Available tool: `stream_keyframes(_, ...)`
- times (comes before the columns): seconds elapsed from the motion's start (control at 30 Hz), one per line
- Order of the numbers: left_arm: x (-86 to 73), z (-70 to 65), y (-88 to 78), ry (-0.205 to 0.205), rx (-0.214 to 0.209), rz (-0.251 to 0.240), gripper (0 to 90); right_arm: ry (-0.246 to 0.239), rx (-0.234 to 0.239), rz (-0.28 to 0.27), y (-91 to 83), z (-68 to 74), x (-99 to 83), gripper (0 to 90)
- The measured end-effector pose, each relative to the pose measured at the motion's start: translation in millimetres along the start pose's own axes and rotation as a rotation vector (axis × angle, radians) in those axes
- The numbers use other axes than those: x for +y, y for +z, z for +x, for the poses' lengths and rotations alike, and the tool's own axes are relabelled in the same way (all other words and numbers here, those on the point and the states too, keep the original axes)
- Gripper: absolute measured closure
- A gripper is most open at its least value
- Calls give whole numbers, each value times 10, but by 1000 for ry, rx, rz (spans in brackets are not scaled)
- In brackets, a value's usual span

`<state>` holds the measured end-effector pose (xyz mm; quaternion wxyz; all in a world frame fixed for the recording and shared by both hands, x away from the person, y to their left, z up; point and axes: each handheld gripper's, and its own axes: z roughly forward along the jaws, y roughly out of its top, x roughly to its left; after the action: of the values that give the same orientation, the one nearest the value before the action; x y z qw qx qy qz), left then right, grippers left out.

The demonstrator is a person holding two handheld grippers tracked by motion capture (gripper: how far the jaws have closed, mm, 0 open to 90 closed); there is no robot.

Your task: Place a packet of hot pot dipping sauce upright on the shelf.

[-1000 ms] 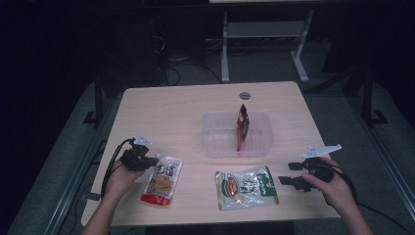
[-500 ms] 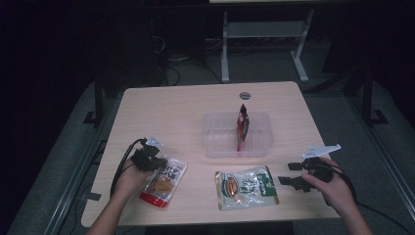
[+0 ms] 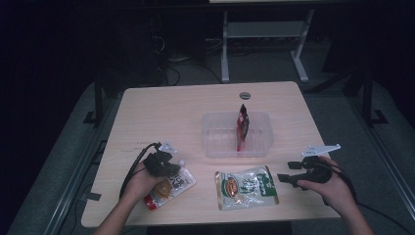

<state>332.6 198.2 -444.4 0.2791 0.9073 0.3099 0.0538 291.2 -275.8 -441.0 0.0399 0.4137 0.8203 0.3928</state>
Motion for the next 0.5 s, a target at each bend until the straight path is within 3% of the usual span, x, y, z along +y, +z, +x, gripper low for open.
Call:
stream_keyframes(0.27, 53, -158, 50, 38, -53, 3, 898, 28, -18, 31, 12, 1, -5, 329)
stream_keyframes(0.4, 59, -190, 57, 60, -55, 4, 898, 13, -44, 33, 6, 22, -13, 360)
stream_keyframes(0.5, 57, -189, 37, 61, -68, -3, 898, 13, -37, 39, 9, 25, -5, 417)
